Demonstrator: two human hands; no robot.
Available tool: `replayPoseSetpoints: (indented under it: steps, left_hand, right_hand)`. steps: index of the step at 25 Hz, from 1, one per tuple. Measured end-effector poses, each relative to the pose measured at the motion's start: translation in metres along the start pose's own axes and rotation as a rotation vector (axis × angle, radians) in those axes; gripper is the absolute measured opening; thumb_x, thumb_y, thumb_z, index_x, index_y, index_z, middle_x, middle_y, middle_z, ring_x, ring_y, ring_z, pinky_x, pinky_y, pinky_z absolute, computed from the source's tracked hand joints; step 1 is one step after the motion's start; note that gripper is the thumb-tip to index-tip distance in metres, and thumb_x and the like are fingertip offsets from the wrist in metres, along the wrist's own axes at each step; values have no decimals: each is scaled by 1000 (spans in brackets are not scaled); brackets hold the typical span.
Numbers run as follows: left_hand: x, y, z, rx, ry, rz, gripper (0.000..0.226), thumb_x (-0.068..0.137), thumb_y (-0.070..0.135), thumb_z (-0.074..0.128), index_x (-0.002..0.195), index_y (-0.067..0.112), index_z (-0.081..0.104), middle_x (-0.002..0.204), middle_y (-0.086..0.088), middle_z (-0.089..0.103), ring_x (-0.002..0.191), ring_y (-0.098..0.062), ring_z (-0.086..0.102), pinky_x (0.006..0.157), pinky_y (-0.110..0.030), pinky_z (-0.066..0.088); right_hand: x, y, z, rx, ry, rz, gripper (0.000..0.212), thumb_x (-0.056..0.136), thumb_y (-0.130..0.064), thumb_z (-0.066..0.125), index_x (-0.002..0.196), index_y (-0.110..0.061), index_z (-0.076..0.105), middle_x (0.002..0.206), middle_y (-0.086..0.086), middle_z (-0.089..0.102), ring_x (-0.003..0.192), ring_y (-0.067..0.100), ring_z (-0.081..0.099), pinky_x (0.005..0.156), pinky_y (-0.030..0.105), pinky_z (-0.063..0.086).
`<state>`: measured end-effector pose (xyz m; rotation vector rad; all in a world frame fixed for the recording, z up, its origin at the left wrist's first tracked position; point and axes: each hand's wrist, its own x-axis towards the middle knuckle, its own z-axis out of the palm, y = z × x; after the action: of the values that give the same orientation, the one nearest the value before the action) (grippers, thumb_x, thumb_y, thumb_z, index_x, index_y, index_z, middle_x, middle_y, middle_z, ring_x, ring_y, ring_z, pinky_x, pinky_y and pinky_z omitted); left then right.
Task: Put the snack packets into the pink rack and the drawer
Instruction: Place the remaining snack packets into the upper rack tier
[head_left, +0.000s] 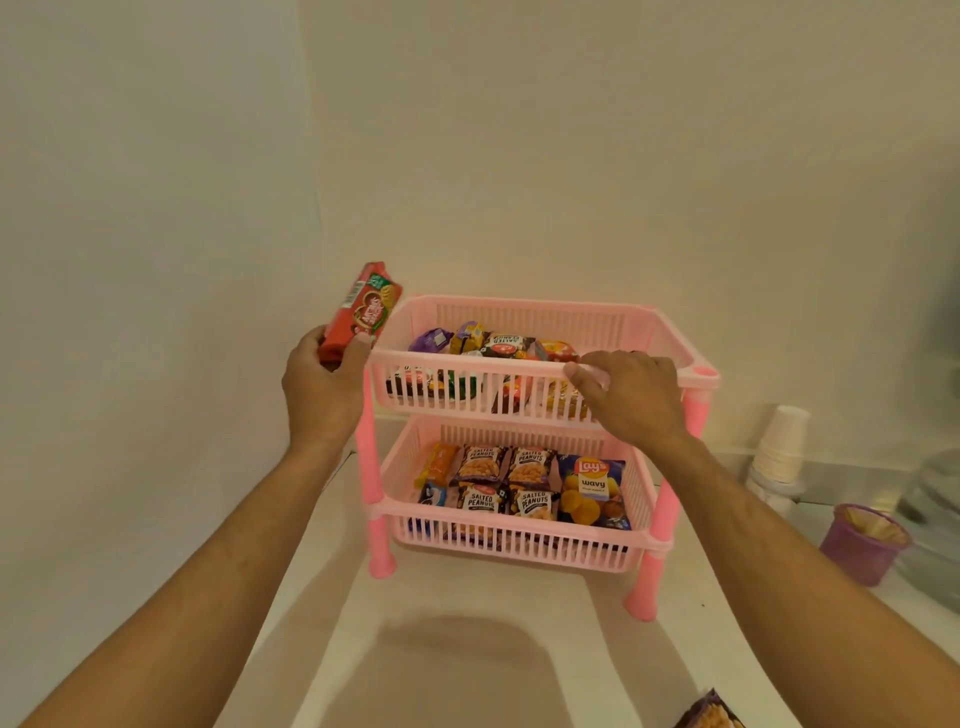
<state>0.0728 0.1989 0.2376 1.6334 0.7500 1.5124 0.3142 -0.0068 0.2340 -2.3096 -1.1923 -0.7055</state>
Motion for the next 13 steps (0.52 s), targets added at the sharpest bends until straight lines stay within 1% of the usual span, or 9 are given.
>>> replayPoseSetpoints:
  steps: [2,3,4,5,6,7,9,11,13]
  left_hand:
    - [-3,13,20,70,-75,73,31,88,39,63,114,21,61,103,3,63,84,-5,62,65,-11,45]
    - [-5,19,32,102,-118,108,36,88,39,64,117,19,61,106,1,61,87,-7,61,68,-12,45]
    - [-6,24,44,118,-158,145,39,88,38,65,120,17,60,106,3,59,86,-6,60,69,-8,43]
    - [-9,29,56,123,-197,181,40,87,38,65,121,17,59,103,6,58,84,-4,58,67,-4,40]
    - [-11,34,70,130,-239,216,40,87,38,66,121,17,59,102,9,56,85,-4,57,67,-4,39]
    - [-14,39,82,149,-283,247,41,87,39,65,121,17,59,103,8,56,88,-6,57,70,-6,39]
    - [-19,48,106,196,-373,292,45,88,42,64,124,17,58,108,5,56,95,-11,55,76,-15,40]
    - [-27,55,129,224,-447,332,49,88,45,63,127,17,56,109,5,53,97,-11,53,79,-20,41]
    - [-34,58,147,241,-510,381,49,88,47,62,127,18,56,109,3,55,96,-11,53,77,-18,39]
  right_hand:
    - [2,-2,-5,117,-12,39,50,93,-63,41,117,-27,67,108,-3,73,103,21,64,94,41,35]
    - [3,-3,-9,180,-20,65,51,92,-64,42,117,-27,67,109,-4,73,103,20,65,96,41,39]
    - [5,-4,-12,237,-35,97,53,91,-66,43,117,-26,67,108,-3,73,102,19,66,97,42,43]
    - [7,-5,-16,293,-57,132,54,91,-66,43,115,-25,68,108,-3,74,100,18,67,94,42,46]
    - [10,-5,-20,345,-78,170,55,91,-66,42,112,-22,69,107,-1,74,98,19,67,92,43,49]
    - [13,-6,-24,401,-100,208,57,92,-65,41,107,-19,71,105,1,74,95,20,67,89,43,51]
    - [20,-8,-32,532,-121,294,65,92,-66,40,97,-10,71,97,6,75,87,24,68,85,44,53]
    - [25,-10,-38,664,-104,383,64,89,-69,42,89,-12,70,89,4,74,84,22,69,82,41,54]
    - [32,-8,-42,772,-86,455,52,88,-65,49,85,-18,70,84,3,73,80,20,70,78,38,55]
